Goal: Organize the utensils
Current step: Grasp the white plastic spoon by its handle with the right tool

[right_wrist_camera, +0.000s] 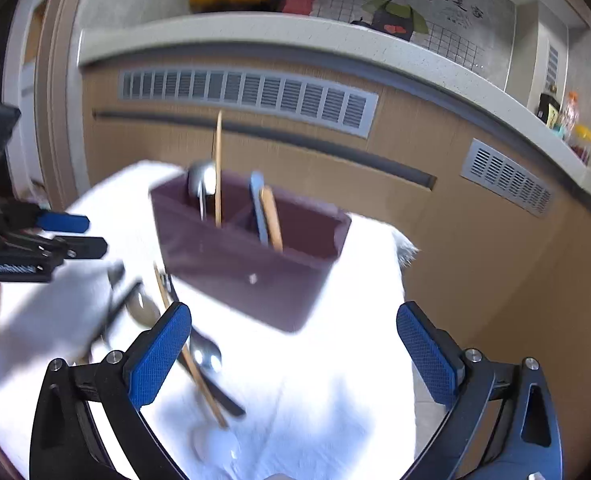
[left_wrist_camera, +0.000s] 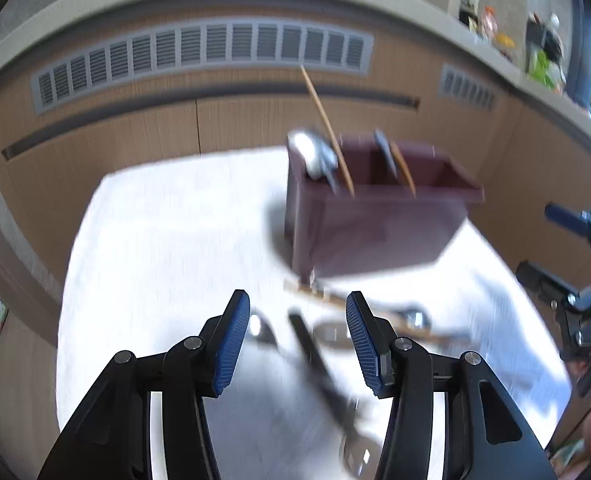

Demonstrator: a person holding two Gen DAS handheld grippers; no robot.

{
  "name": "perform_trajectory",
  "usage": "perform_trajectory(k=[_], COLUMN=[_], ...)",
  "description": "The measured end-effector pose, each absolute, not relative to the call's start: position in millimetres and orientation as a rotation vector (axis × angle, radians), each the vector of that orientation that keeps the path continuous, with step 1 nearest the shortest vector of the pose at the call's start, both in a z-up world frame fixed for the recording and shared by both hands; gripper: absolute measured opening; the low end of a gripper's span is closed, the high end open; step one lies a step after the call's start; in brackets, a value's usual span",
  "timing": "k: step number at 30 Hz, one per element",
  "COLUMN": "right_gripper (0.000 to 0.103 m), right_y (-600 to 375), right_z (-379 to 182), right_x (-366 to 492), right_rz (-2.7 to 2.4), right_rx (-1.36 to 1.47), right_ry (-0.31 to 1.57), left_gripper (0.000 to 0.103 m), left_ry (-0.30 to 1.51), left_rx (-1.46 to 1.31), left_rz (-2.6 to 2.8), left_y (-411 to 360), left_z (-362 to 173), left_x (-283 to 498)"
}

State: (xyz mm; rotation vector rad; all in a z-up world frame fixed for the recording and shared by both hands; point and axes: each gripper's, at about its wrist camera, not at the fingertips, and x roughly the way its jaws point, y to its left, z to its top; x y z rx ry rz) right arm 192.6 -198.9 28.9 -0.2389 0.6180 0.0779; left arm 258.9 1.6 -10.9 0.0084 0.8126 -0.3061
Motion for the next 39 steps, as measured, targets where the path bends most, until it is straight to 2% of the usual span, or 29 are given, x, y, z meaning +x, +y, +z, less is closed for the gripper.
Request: perform_trajectory(k=[4, 12, 14, 15, 16, 19, 24, 32, 39], right_gripper=[0.102, 0.102, 0.102, 0.102, 0.102, 0.102, 0.102, 0.102, 0.102], right_y=[-197, -204, -209, -212, -216, -228, -240, -243, -243], right_z=[7, -22, -25, -26, -26, -28, -29, -35, -37], right_x=[177, 154, 150, 150, 150, 149, 148, 150, 151], right_rz=[0.093, 0.102, 0.102, 0.097, 0.095, 0.096, 0.094, 0.121, 0.262], right_rx=[-0.251, -0.248, -0.230, -0.214, -0.195, -0.139, -0.079, -0.021, 0.021], right_ry=[0.680, 0.743, 0.748, 0.756, 0.762, 0.778, 0.787, 0.833, 0.887], left_gripper=[0.055, 0.055, 0.050, 0.041, 0.038, 0.038, 0.039, 0.039, 0.039], left_ry=[0.903, 0.937, 0.914, 0.903, 0.897, 0.894, 0.853, 0.926, 1.017], left_rx=[-0.031, 0.043, 0.063, 0.079, 0.100, 0.139, 0.140, -0.101, -0.053], left_rz=[-0.300, -0.445, -0.450, -0.444, -0.442, -0.467, -0.405, -0.306, -0.381], left_y=[6, -26, -33, -36, -40, -48, -30, 18, 18], left_z=[-34, -47, -46, -45, -45, -43, -25, -38, -59], left_x=[242, 204, 198, 196, 195, 194, 229, 328, 336])
